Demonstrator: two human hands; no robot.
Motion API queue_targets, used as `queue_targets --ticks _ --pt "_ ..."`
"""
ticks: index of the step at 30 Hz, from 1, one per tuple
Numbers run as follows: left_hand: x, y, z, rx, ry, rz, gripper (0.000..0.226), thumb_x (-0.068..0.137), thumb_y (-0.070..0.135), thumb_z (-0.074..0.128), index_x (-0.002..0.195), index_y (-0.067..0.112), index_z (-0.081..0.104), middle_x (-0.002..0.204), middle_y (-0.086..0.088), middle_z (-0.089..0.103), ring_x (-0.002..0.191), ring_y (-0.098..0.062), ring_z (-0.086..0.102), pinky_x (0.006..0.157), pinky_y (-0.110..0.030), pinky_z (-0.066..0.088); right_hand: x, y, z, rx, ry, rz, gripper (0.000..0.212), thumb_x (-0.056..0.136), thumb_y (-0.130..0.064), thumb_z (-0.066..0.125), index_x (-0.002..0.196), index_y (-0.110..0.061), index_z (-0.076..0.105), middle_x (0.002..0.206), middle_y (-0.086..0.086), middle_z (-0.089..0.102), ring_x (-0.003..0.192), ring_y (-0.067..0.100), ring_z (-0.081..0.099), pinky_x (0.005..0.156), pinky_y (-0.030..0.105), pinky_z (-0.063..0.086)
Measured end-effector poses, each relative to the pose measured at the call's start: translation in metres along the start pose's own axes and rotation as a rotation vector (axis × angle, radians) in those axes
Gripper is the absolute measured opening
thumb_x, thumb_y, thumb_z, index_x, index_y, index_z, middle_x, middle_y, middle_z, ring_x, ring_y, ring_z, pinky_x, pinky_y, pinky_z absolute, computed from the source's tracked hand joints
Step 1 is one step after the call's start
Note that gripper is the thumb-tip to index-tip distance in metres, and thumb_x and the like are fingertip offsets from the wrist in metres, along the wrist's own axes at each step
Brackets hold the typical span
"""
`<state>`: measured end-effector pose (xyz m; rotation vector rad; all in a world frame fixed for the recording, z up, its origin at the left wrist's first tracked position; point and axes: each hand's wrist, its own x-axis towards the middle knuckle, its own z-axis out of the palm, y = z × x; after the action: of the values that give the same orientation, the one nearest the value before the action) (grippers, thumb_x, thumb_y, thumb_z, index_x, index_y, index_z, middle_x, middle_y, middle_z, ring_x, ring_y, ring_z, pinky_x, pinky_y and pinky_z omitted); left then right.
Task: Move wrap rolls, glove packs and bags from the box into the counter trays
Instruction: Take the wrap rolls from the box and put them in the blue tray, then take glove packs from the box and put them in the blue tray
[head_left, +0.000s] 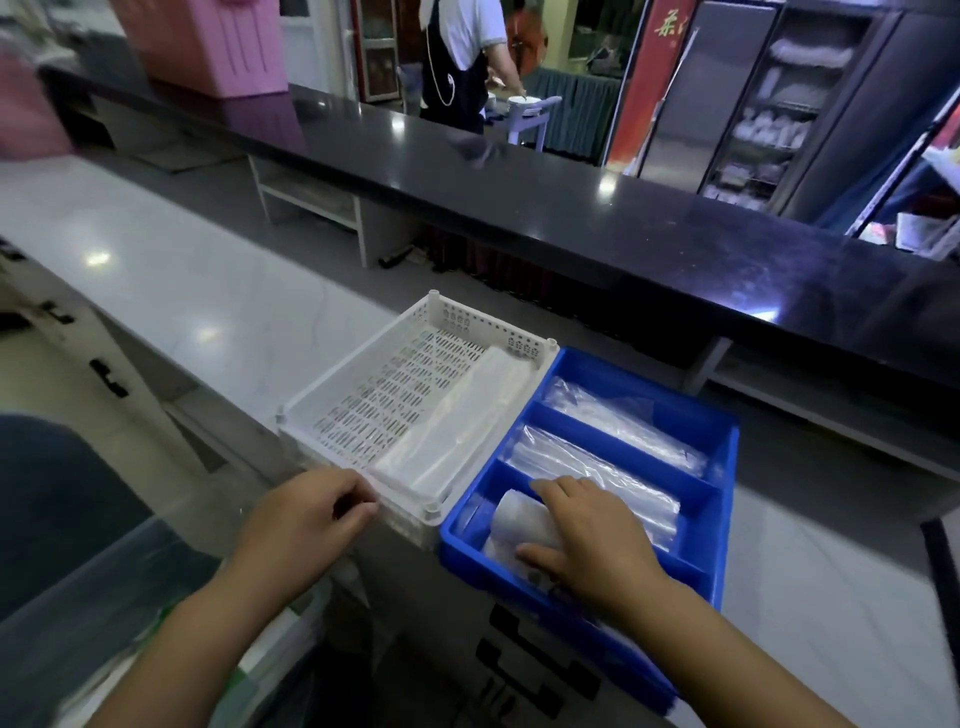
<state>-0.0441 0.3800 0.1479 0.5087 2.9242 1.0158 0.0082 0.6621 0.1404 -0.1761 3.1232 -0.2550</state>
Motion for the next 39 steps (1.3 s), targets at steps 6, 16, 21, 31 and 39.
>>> queue_targets --ticks 6,16,21,31,39 --pt "-0.030 -0.032 -0.044 0.085 0.131 -0.136 0.010 0.081 0.026 0.067 0.077 0.035 0.064 0.075 0.018 0.060 0.071 0.001 0.053 0.056 -0.021 0.039 0.044 -0.054 -0.014 0.040 0.111 -0.157 0.045 0.088 -0.044 0.051 0.129 -0.027 0.046 0.123 -0.004 0.057 0.109 0.017 0.053 0.087 0.031 0.045" --pt "-0.117 -0.153 -0.132 0.209 0.321 -0.505 0.011 0.079 0.018 0.069 0.077 0.029 0.067 0.075 0.013 0.062 0.073 -0.013 0.057 0.060 -0.029 0.042 0.111 -0.212 0.027 0.003 0.010 -0.515 0.030 0.089 -0.039 0.043 0.108 -0.023 0.060 0.106 -0.001 0.063 0.097 0.021 0.057 0.079 0.038 0.049" --pt "-0.160 -0.221 -0.153 0.230 0.318 -0.657 0.009 0.080 0.022 0.068 0.078 0.030 0.065 0.074 0.015 0.058 0.069 -0.011 0.053 0.055 -0.025 0.038 0.137 -0.291 0.063 0.011 -0.090 -0.640 0.023 0.088 -0.036 0.048 0.100 -0.021 0.062 0.094 -0.001 0.063 0.088 0.020 0.058 0.067 0.032 0.047" --pt "-0.201 -0.333 -0.155 0.152 0.170 -0.779 0.005 0.084 0.026 0.062 0.084 0.028 0.066 0.085 0.009 0.065 0.073 -0.011 0.056 0.052 -0.023 0.034 0.157 -0.385 0.167 0.077 -0.316 -0.520 0.017 0.090 -0.024 0.053 0.091 -0.011 0.064 0.093 0.007 0.062 0.080 0.028 0.060 0.062 0.040 0.047" --pt "-0.231 -0.383 -0.123 0.062 0.083 -0.883 0.013 0.088 0.030 0.055 0.094 0.028 0.067 0.091 0.008 0.065 0.082 -0.010 0.056 0.062 -0.025 0.040 0.169 -0.427 0.281 0.101 -0.545 -0.536 0.016 0.089 -0.025 0.057 0.081 -0.013 0.065 0.085 0.007 0.066 0.081 0.028 0.062 0.061 0.035 0.045"
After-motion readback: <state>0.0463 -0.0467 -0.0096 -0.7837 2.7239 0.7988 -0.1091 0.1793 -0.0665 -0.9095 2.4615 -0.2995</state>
